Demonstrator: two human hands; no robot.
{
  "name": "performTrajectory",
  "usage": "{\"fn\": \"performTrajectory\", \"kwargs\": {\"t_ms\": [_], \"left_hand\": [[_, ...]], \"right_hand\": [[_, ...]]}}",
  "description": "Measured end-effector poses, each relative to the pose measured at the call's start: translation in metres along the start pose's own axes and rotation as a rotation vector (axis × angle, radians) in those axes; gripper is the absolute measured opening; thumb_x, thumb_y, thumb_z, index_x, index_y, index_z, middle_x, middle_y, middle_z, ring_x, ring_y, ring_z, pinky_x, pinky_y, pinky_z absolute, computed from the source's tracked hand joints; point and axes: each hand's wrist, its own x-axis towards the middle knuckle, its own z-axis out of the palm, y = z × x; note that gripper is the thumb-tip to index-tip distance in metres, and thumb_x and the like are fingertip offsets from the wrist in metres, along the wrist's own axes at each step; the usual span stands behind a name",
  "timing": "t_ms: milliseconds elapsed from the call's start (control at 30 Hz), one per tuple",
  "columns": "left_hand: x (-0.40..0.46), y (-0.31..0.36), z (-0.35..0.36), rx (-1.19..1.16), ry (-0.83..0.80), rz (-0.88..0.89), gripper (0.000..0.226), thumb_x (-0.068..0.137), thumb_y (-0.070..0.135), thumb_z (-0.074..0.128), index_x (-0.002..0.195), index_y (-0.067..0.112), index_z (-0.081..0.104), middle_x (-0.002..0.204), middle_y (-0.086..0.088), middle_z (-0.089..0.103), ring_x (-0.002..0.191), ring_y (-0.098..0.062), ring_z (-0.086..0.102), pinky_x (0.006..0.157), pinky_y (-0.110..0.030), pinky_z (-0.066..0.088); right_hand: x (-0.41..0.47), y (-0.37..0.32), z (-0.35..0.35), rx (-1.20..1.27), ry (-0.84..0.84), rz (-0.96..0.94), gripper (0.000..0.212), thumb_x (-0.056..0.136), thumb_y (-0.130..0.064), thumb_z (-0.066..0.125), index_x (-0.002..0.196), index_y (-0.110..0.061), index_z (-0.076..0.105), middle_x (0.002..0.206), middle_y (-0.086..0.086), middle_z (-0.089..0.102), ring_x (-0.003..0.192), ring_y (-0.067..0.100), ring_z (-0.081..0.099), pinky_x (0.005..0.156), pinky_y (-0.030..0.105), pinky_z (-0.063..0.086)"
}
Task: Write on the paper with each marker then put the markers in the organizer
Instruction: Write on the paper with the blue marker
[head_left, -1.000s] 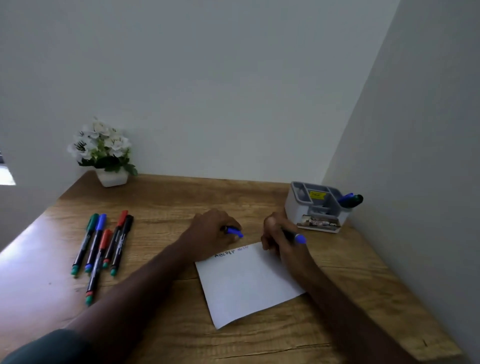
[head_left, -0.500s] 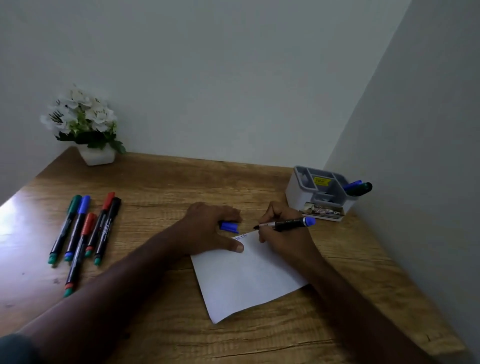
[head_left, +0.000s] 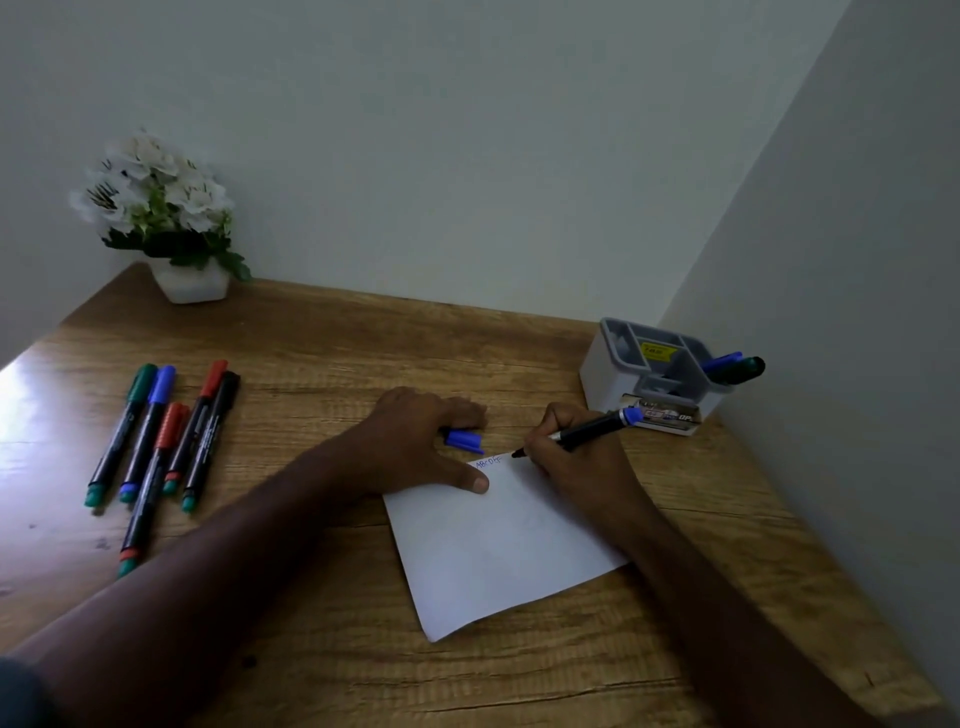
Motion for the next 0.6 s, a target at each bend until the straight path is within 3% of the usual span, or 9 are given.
{"fn": "performTrajectory", "kwargs": {"t_ms": [233,467,600], "left_hand": [[-0.0004,-0.0015,0.0008,0.008,-0.005,0.014,0.1,0.056,0.084,0.052,0.142,0.035,0.043,0.153,0.011,0.038,0.137,-0.011,0.038,0.114,-0.037,0.014],[-0.0013,-0.001,-0.0001,-0.003,0.004,0.019,0.089,0.066,0.073,0.064,0.143,0.034,0.043,0.153,0.01,0.036,0.139,-0.013,0.036,0.113,-0.036,0.013],[-0.0004,-0.0007,0.0002,0.011,-0.007,0.011,0.089,0.066,0.074,0.064,0.143,0.035,0.042,0.153,0.011,0.036,0.14,-0.013,0.034,0.115,-0.038,0.012]], "right_hand": [[0.0007,0.0013,0.0023,0.002,-0.016,0.018,0.018,0.084,-0.001,0.064,0.067,0.0,0.056,0.058,-0.007,0.056,0.059,0.005,0.052,0.055,0.019,0.041],[-0.001,-0.0017,0.0032,-0.001,-0.038,0.019,0.025,0.084,0.001,0.062,0.063,-0.01,0.055,0.055,-0.011,0.055,0.056,0.002,0.05,0.054,0.016,0.041],[-0.0015,-0.0018,0.004,-0.018,-0.047,-0.002,0.022,0.083,0.002,0.062,0.063,-0.005,0.055,0.055,-0.01,0.054,0.057,0.003,0.049,0.054,0.017,0.04]]}}
